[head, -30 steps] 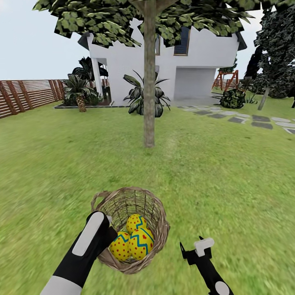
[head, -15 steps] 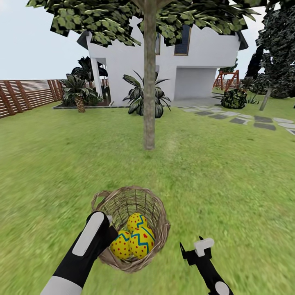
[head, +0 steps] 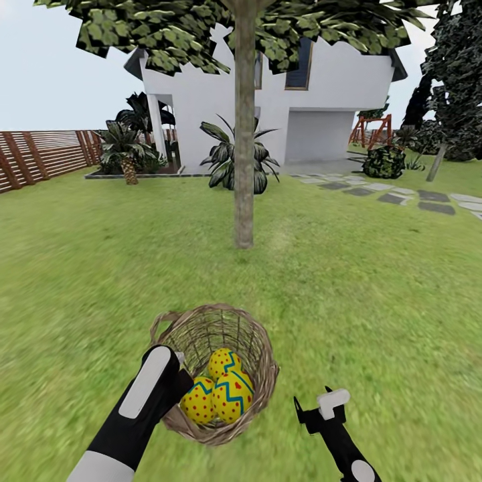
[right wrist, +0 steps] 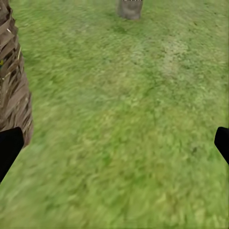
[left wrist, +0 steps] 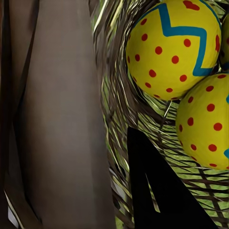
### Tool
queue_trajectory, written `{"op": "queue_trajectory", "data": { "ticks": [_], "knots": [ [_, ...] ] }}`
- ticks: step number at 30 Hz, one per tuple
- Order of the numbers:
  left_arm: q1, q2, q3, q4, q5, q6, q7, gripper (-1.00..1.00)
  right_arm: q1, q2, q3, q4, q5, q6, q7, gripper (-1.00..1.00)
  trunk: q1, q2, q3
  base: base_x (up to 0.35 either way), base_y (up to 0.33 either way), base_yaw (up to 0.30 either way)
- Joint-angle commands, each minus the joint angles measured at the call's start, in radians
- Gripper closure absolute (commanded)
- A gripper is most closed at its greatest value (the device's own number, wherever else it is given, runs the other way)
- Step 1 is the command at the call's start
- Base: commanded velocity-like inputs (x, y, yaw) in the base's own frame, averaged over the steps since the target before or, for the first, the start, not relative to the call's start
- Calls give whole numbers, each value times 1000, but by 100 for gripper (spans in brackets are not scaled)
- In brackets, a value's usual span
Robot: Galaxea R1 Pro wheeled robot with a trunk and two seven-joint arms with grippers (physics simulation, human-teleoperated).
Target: Take the three Easter eggs out of the wicker basket on the lawn in the garden, then place them on the lawn next to a single tree (choose any tree) so that all three eggs are next to the same tree and none are left in the basket.
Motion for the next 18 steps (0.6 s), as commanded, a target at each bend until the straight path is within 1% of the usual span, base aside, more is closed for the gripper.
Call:
{"op": "queue_trajectory", "data": {
  "ticks": [1,8,18],
  "knots": [
    [0,0,0,0,0,5,-3,100,0,0,0,0,0,0,0,-100,0,0,0,320,0,0],
    [0,-2,-2,0,1,5,-3,100,0,0,1,0,0,0,0,-100,0,0,0,260,0,0],
    [0,1,-1,0,-1,8,3,100,0,0,-3,0,-3,0,0,-100,0,0,0,331,0,0]
  ]
}}
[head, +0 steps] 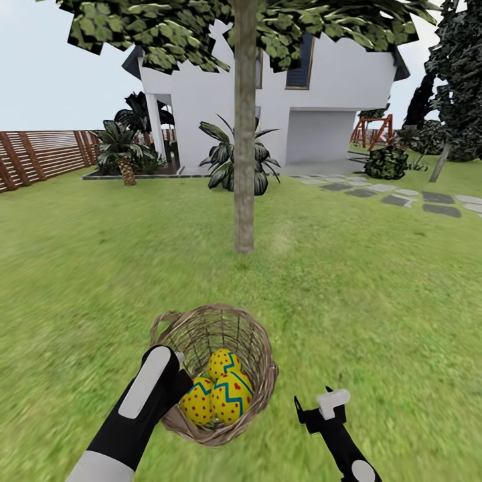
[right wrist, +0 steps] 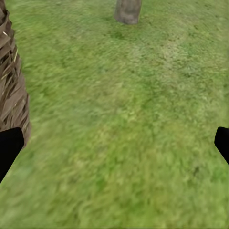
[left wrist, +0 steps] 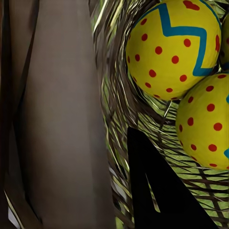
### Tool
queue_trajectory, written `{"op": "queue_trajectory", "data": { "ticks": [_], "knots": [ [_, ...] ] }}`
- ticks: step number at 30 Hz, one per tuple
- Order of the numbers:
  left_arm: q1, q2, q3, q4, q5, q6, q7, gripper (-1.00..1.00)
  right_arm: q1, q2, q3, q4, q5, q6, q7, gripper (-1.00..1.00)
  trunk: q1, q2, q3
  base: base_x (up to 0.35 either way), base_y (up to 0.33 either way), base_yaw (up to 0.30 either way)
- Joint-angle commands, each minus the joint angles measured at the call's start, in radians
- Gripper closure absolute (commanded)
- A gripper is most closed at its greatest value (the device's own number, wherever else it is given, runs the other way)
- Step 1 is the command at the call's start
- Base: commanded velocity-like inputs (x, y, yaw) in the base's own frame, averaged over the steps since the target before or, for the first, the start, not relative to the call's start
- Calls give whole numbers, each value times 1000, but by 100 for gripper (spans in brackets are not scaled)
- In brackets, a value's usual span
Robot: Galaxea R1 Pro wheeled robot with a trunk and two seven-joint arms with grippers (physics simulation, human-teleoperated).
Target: Take the three Easter eggs out of the wicker basket on the lawn in the garden, then place them on the lawn next to a single tree (choose any tree) so that all three eggs are next to the same tree and none are left in the basket.
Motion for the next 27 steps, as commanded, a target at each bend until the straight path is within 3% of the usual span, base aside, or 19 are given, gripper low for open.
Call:
{"op": "queue_trajectory", "data": {
  "ticks": [1,27],
  "knots": [
    [0,0,0,0,1,6,-3,100,0,0,0,0,0,0,0,-100,0,0,0,333,0,0],
    [0,-3,-3,-9,3,8,-11,100,0,0,5,3,0,0,0,-100,0,0,0,333,0,0]
  ]
}}
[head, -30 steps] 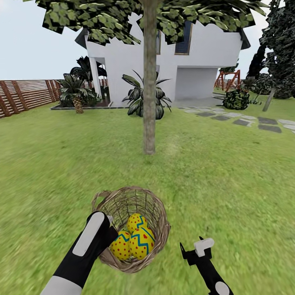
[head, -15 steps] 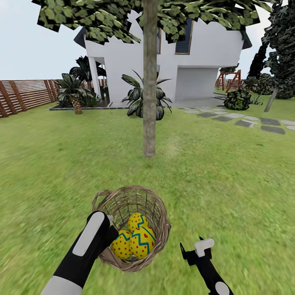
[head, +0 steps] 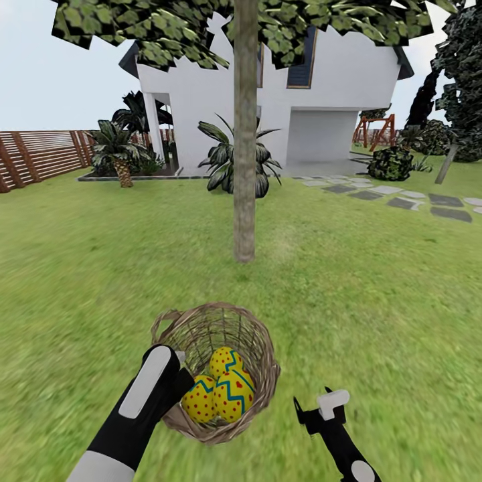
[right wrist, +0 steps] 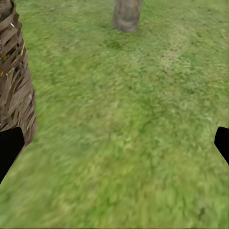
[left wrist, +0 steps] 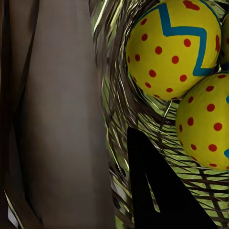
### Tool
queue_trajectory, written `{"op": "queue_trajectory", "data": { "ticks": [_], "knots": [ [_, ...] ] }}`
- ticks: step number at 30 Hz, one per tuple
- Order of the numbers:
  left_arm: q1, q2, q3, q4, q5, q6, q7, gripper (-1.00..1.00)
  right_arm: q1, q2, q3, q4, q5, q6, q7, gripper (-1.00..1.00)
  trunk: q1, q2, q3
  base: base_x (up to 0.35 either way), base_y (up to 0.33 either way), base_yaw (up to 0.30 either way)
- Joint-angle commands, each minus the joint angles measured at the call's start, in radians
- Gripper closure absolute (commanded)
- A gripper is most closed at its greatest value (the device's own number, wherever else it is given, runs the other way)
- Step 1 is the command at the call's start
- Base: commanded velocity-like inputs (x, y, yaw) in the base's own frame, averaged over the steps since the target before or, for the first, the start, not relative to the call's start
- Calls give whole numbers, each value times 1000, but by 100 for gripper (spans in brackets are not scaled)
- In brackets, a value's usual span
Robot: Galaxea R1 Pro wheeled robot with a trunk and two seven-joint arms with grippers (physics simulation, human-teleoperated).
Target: Take the three Easter eggs out of the wicker basket on the lawn in the garden, then place them on the lawn next to a single tree (choose any tree) so that all three eggs are next to the same tree and none are left in the basket.
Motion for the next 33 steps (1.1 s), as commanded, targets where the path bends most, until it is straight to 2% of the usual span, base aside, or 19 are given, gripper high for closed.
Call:
{"op": "queue_trajectory", "data": {
  "ticks": [1,6,8,10,12,15,17,20,24,27,33],
  "knots": [
    [0,0,0,0,0,5,-3,100,0,0,0,0,-1,0,0,-100,0,0,0,333,0,0],
    [0,1,-4,1,0,5,-3,100,0,-4,-13,-17,-3,-17,12,-100,0,0,0,333,0,0],
    [0,2,-4,3,-1,6,-2,100,0,-18,-13,-26,-3,-20,29,-100,0,0,0,333,0,0],
    [-1,1,-3,3,-1,6,-2,100,0,-63,-26,-33,-12,-18,125,-100,0,0,0,334,0,0],
    [-1,1,-4,3,-1,6,-2,100,0,-78,-89,-36,-39,-9,280,-100,0,0,0,334,0,0],
    [0,1,-4,2,-1,6,-2,100,0,-80,-242,-75,-43,49,502,-100,0,0,0,334,0,0],
    [-1,0,-5,3,-1,6,-1,100,0,-76,-298,-95,-43,102,567,-100,0,0,0,334,0,0],
    [0,0,-5,3,-1,6,-1,100,0,-72,-308,-102,-43,133,567,-100,0,0,0,334,0,0],
    [-1,1,-5,7,0,6,0,100,0,-71,-312,-137,-47,138,487,-100,0,0,0,334,0,0],
    [0,0,-5,8,-1,6,0,100,0,-71,-316,-138,-48,160,487,-100,0,0,-2,334,0,0],
    [-1,0,-5,6,-2,6,-2,100,0,-71,-316,-138,-48,157,486,-100,0,0,-12,334,0,0]
  ]
}}
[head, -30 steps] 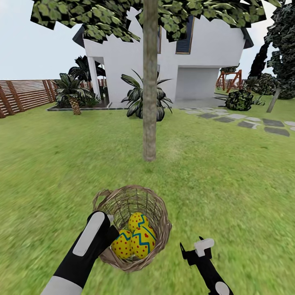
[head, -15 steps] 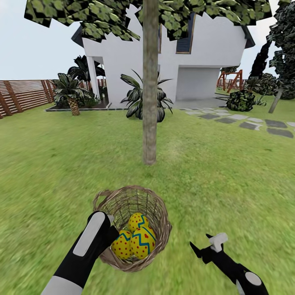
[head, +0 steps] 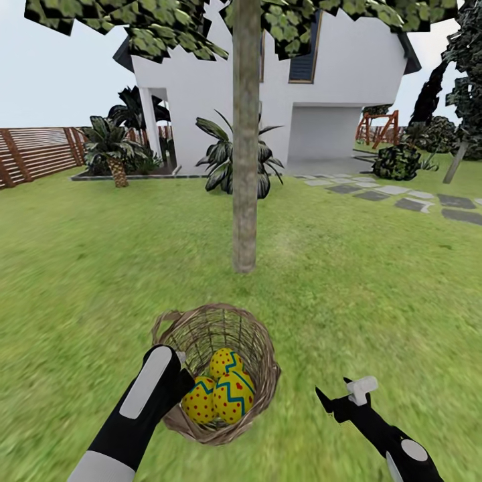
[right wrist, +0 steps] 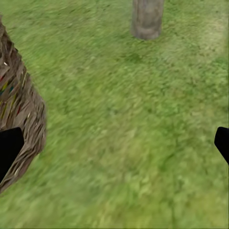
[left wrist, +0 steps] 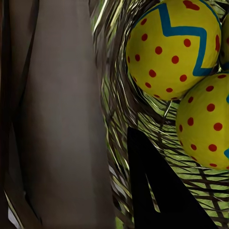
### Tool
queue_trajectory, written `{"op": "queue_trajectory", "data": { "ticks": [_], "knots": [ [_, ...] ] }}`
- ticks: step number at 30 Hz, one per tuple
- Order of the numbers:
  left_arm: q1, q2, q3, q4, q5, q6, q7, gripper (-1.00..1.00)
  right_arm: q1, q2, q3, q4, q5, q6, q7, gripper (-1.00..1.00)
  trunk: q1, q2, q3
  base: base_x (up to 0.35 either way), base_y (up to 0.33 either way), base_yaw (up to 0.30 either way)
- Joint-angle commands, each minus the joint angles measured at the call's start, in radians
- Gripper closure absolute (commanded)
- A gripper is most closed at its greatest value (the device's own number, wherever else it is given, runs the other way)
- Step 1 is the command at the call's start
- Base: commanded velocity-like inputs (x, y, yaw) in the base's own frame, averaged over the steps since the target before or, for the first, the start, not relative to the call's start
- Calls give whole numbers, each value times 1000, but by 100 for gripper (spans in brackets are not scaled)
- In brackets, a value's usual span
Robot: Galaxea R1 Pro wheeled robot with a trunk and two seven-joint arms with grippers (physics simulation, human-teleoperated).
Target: Take the three Easter eggs out of the wicker basket on the lawn in the garden, then place them on the lawn next to a single tree (choose any tree) so that all three eggs are next to the same tree and none are left in the basket.
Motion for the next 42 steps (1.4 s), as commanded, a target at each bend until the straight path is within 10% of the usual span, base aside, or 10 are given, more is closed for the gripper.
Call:
{"op": "queue_trajectory", "data": {
  "ticks": [1,42],
  "knots": [
    [0,0,0,-1,0,5,-3,100,0,0,0,0,0,-1,0,-100,0,0,-2,334,0,0],
    [-1,0,-40,3,-38,4,-29,100,0,0,5,0,0,-4,-5,-100,0,0,-35,334,0,0]
  ]
}}
